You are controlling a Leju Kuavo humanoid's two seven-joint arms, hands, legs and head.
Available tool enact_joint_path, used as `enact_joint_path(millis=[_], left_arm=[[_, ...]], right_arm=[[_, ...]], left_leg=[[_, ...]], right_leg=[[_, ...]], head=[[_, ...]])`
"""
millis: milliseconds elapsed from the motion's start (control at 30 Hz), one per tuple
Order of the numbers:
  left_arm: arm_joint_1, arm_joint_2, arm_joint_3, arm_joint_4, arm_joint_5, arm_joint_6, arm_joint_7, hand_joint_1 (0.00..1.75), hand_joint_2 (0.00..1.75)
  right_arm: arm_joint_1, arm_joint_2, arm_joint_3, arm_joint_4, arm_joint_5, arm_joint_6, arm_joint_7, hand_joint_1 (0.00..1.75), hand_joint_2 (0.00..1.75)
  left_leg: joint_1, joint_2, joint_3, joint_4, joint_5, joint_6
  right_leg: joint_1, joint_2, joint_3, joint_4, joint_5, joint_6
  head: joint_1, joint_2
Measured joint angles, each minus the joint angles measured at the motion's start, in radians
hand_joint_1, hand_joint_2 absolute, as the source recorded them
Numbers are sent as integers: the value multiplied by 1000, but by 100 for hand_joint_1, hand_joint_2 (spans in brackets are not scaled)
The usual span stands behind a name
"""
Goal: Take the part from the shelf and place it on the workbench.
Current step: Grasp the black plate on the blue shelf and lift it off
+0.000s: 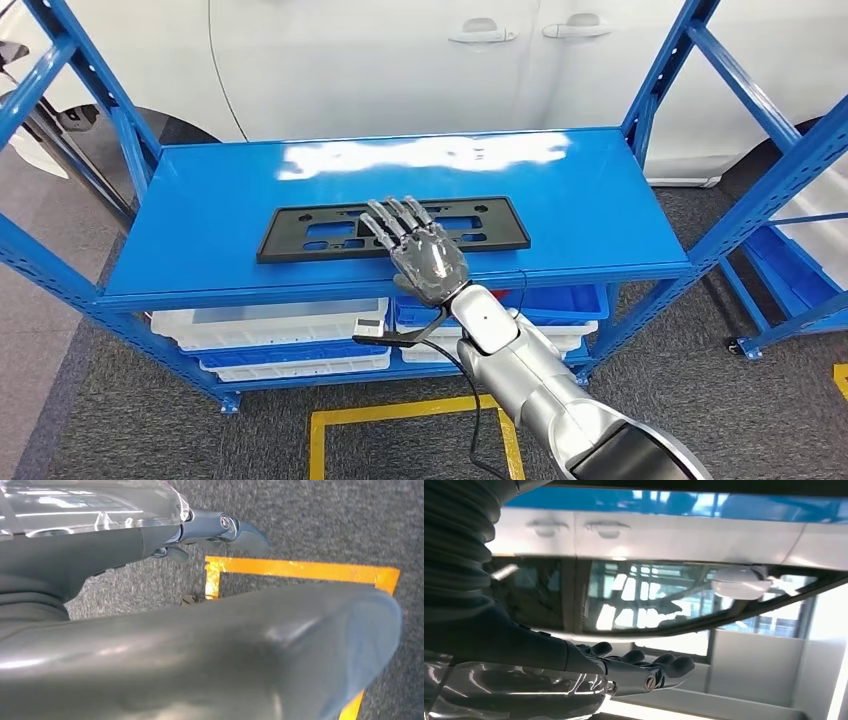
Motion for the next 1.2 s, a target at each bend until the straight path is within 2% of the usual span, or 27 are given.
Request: enact_joint_path(millis=[67,100,167,200,233,267,300,367,400,433,500,567,633,700,733,767,800,833,867,900,933,1033,1100,1133,1200], left_arm=[[0,0,0,0,0,0,-1,0,0],[-1,1,0,0,0,1,-1,0,0],[-1,1,0,0,0,2,-2,0,0],[-1,1,0,0,0,4,-2,0,0],[0,2,0,0,0,6,-2,0,0],[0,1,0,0,0,8,-3,0,0],[0,1,0,0,0,9,-4,0,0],[0,-1,-1,0,0,10,-6,0,0],[0,-3,-1,1,0,10,-6,0,0],[0,-5,-1,1,0,10,-7,0,0],[0,-6,-1,1,0,11,-8,0,0],[0,-5,-1,1,0,11,-8,0,0],[0,-4,-1,1,0,11,-9,0,0],[1,-4,-1,1,-1,11,-10,0,0],[2,-4,-1,1,-2,11,-11,0,0],[2,-3,-2,1,-2,11,-11,0,0],[2,-3,-2,1,-2,11,-11,0,0],[1,-2,-3,1,-2,11,-11,0,0],[-1,-1,-5,1,-3,11,-11,0,0],[-2,-1,-7,1,-3,11,-11,0,0],[-4,0,-8,1,-3,10,-11,0,0],[-5,0,-10,1,-4,10,-11,0,0],[-6,0,-13,1,-4,10,-11,0,0],[-7,0,-14,1,-4,10,-11,0,0],[-7,0,-17,1,-4,10,-11,0,0]], right_arm=[[2,-1,-7,-7,33,0,10,0,175],[3,-1,-9,-11,46,0,21,0,175],[4,-3,-9,-16,67,0,48,0,175],[6,-4,-6,-16,73,0,61,0,175],[8,-6,-1,-16,74,0,71,0,175],[9,-8,5,-15,74,0,78,0,175],[10,-9,11,-15,74,0,84,0,175],[7,-9,19,-15,75,0,91,0,175],[5,-9,23,-16,75,0,93,0,175],[4,-9,25,-16,75,0,94,0,175],[3,-10,29,-16,75,0,96,0,175],[3,-10,32,-16,75,0,96,0,175],[1,-10,37,-16,75,0,96,0,175],[1,-10,45,-14,75,0,98,0,175],[2,-10,50,-12,75,0,100,0,175],[3,-10,56,-9,75,0,101,0,175],[3,-10,63,-7,75,0,102,0,175],[2,-10,69,-6,75,0,102,0,175],[0,-10,75,-4,75,0,103,0,175],[-2,-10,80,-3,75,0,105,0,175],[-4,-9,85,-2,75,0,106,0,175],[-6,-10,93,0,75,0,109,0,175],[-9,-10,97,1,75,0,110,0,175],[-10,-10,100,2,75,0,112,0,175],[-11,-12,115,9,75,0,116,0,175]], left_leg=[[0,0,0,-3,4,14],[0,1,0,-5,5,19],[-2,1,0,-5,5,25],[-4,2,-1,-5,5,27],[-6,1,0,-5,4,28],[-9,1,0,-5,4,28],[-12,1,1,-5,4,28],[-16,0,3,-5,4,28],[-17,1,2,-6,4,25],[-16,1,2,-6,4,21],[-15,2,3,-10,6,11],[-15,3,2,-2,-4,2],[-14,3,-29,71,-49,-7],[-10,3,-88,198,-107,-15],[-8,4,-109,243,-118,-19],[-7,4,-114,251,-110,-22],[-5,4,-99,219,-83,-24],[-4,4,-66,152,-46,-25],[-3,4,-31,84,-21,-24],[-4,3,-5,30,-4,-19],[-5,2,10,-1,1,-13],[-7,0,11,-11,2,9],[-4,1,11,-15,6,20],[-3,2,10,-17,8,24],[-4,3,9,-17,8,27]], right_leg=[[-4,-1,-10,24,-19,10],[-6,-2,-28,64,-43,14],[-6,-3,-88,191,-104,18],[-6,-3,-118,251,-126,18],[-6,-3,-135,283,-130,16],[-5,-3,-134,278,-115,12],[-2,-3,-113,231,-84,5],[7,-5,-46,89,-21,-16],[13,-7,-22,36,-3,-24],[18,-8,-9,9,3,-29],[20,-10,-7,-2,6,-31],[14,-11,2,-17,14,-34],[7,-14,11,-31,20,-39],[8,-14,12,-32,20,-42],[8,-14,12,-30,19,-42],[8,-14,11,-28,17,-42],[7,-13,11,-24,15,-41],[5,-12,12,-19,12,-38],[6,-11,11,-14,8,-34],[7,-10,9,-8,5,-30],[8,-10,7,-5,3,-25],[10,-9,2,-2,3,-11],[7,-9,-13,32,-23,-1],[5,-9,-35,81,-51,4],[2,-9,-100,220,-116,11]], head=[[0,0],[0,0],[0,0],[0,0],[0,0],[0,0],[0,0],[0,0],[0,0],[0,0],[0,0],[0,0],[0,0],[0,0],[0,0],[0,0],[0,0],[0,0],[0,0],[0,0],[0,0],[0,0],[0,0],[0,0],[0,0]])
